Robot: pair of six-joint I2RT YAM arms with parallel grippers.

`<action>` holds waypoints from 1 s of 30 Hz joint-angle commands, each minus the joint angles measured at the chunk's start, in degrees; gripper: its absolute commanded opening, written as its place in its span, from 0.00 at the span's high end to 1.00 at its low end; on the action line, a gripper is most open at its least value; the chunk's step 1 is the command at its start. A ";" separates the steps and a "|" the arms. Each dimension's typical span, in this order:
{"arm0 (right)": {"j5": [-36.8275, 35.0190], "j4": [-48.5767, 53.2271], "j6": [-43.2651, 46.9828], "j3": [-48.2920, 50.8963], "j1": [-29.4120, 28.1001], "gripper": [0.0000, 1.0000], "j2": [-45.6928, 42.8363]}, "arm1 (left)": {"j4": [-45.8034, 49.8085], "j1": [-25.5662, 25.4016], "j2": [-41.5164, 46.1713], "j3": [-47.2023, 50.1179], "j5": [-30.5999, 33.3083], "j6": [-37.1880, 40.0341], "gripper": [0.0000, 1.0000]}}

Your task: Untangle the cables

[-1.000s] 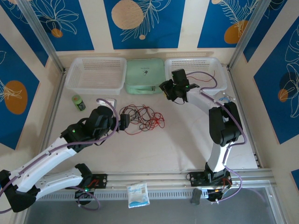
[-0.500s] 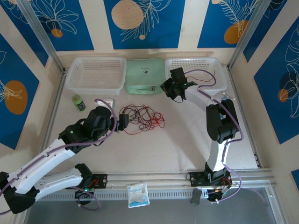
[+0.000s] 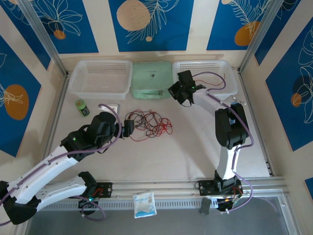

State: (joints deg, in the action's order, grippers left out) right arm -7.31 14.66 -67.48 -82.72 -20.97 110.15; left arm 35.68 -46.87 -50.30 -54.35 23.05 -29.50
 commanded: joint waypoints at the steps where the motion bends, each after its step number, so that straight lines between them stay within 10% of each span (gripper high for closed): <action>1: 0.44 0.81 1.90 -2.33 0.48 1.00 -2.66 | 1.32 0.64 1.00 0.29 1.39 1.09 0.05; 10: 2.07 3.83 6.84 -5.95 8.69 1.00 -7.14 | 0.12 0.65 0.42 0.29 -0.11 1.46 0.05; 24: 2.56 30.65 20.98 -47.13 20.09 1.00 28.47 | -2.20 0.69 -4.87 0.21 -3.25 -0.74 0.06; 30: 4.24 36.32 25.16 -54.21 20.18 0.78 30.98 | -1.71 0.64 -5.24 -0.22 -2.15 -1.24 0.06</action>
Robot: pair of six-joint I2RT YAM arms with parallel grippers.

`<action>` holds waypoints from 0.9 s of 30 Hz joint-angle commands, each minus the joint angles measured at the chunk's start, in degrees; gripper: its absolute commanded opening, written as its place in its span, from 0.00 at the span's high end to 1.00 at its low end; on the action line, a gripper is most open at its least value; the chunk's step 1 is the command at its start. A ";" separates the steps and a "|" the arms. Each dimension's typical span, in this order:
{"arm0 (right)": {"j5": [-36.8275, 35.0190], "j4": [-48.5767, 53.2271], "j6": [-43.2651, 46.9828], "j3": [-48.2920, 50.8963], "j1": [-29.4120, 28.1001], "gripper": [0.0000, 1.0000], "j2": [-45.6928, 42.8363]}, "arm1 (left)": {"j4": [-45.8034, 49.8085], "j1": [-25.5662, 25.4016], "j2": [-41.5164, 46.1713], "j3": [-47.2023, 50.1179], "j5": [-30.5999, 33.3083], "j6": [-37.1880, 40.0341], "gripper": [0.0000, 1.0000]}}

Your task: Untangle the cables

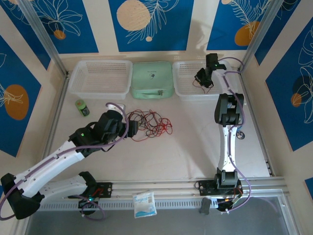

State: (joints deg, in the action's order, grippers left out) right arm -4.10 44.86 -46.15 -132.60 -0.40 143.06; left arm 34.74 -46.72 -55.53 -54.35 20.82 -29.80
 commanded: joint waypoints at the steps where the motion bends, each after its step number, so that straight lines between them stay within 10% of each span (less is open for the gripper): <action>1: 1.64 6.77 4.42 -4.95 -0.46 0.73 -2.29 | -0.60 0.54 0.02 -0.29 0.23 -0.95 0.06; 10: 6.48 14.91 9.32 -8.93 -1.24 0.40 -8.11 | 1.60 0.62 0.12 -1.12 1.38 -1.80 0.05; 27: 25.71 14.21 1.21 -19.82 6.56 0.47 -4.55 | 5.14 1.46 -1.60 -2.87 0.67 -2.71 0.04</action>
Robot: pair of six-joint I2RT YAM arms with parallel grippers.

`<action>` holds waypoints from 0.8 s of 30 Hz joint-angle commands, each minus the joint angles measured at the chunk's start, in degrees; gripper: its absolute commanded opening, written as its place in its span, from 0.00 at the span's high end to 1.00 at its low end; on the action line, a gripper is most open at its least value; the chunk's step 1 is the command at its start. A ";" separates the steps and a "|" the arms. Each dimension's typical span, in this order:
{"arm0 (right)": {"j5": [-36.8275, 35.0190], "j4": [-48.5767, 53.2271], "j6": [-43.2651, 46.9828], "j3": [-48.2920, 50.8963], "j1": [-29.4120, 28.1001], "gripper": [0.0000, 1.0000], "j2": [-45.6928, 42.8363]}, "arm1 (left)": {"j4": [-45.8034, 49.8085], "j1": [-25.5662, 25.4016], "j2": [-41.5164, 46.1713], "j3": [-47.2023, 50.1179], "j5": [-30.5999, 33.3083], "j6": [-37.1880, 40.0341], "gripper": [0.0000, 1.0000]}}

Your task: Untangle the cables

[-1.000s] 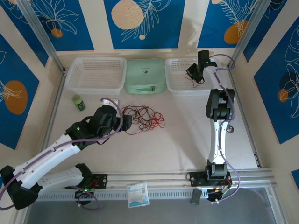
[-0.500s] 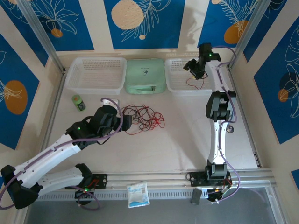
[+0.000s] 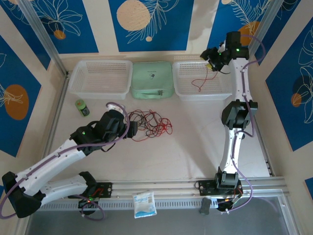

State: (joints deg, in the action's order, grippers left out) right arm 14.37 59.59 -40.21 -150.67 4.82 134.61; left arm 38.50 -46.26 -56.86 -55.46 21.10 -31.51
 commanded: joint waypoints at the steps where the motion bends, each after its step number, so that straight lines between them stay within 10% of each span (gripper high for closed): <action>1: 7.82 -1.06 -6.42 -1.30 1.73 0.47 4.96 | 1.40 1.17 -0.31 -1.75 0.25 -1.16 0.04; 12: -9.70 -1.59 -4.04 7.33 -1.47 0.45 6.11 | 2.46 2.14 -0.80 -1.80 -0.29 -1.23 0.04; 24: -23.48 0.01 20.61 22.63 -9.52 0.52 -13.33 | 0.90 2.63 -2.55 -1.39 -2.29 -1.68 0.06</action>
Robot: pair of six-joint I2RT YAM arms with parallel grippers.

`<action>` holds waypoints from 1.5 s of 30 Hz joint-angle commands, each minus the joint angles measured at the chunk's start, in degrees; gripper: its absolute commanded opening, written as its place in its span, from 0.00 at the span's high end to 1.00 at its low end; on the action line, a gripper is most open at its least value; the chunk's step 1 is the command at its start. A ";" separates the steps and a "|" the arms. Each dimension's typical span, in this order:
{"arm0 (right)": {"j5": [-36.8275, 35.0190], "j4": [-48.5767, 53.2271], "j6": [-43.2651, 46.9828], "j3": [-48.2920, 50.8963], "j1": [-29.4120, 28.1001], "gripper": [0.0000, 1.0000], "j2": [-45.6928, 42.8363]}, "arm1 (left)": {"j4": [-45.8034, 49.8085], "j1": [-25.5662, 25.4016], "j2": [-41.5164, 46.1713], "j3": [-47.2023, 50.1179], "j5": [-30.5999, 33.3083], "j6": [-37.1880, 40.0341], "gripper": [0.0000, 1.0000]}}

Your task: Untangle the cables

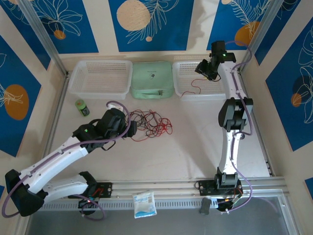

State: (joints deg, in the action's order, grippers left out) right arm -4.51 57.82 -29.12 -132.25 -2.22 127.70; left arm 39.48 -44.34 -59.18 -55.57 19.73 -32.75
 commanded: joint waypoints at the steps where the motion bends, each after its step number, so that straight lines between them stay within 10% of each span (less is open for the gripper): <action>1: -4.28 2.53 10.97 6.38 -3.22 0.52 -8.15 | -0.28 0.73 -0.24 -1.29 -0.98 -0.42 0.06; 9: 16.71 -3.17 1.25 19.95 -2.99 0.52 -13.43 | -1.15 1.01 -1.03 -1.51 -2.03 0.19 0.07; 45: 9.66 10.06 1.09 -5.03 -7.86 0.57 13.92 | -1.04 1.89 -0.54 -1.01 -2.49 -0.03 0.07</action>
State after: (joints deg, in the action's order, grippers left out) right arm 4.89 64.34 -29.12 -135.46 -10.15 139.02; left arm 38.61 -43.27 -59.42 -55.59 18.00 -32.73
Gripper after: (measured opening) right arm 0.433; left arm 0.929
